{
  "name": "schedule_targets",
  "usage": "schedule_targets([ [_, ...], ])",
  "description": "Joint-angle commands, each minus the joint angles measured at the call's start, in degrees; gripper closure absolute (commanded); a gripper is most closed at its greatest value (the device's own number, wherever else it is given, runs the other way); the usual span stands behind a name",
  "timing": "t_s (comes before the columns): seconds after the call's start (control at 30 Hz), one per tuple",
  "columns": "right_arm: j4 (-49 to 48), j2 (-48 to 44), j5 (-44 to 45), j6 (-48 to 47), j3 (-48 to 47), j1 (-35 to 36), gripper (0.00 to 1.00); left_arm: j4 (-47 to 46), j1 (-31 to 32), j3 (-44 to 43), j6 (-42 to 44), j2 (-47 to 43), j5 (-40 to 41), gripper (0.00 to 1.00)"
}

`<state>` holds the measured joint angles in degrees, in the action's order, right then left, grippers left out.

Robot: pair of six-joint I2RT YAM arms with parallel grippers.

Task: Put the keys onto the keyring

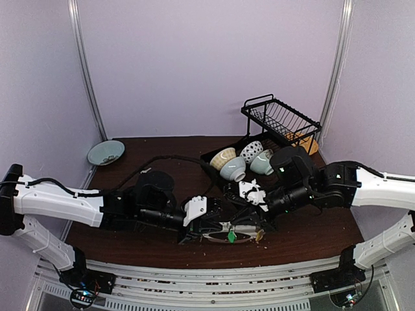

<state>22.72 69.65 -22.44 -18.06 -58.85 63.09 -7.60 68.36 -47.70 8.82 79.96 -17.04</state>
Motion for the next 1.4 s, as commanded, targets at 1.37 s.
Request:
schedule_targets([
  [1.37,7.6,-3.7,15.9,-9.7,1.4,0.3,1.0,8.7,4.5,-3.5,3.5,1.9,10.9,1.0],
])
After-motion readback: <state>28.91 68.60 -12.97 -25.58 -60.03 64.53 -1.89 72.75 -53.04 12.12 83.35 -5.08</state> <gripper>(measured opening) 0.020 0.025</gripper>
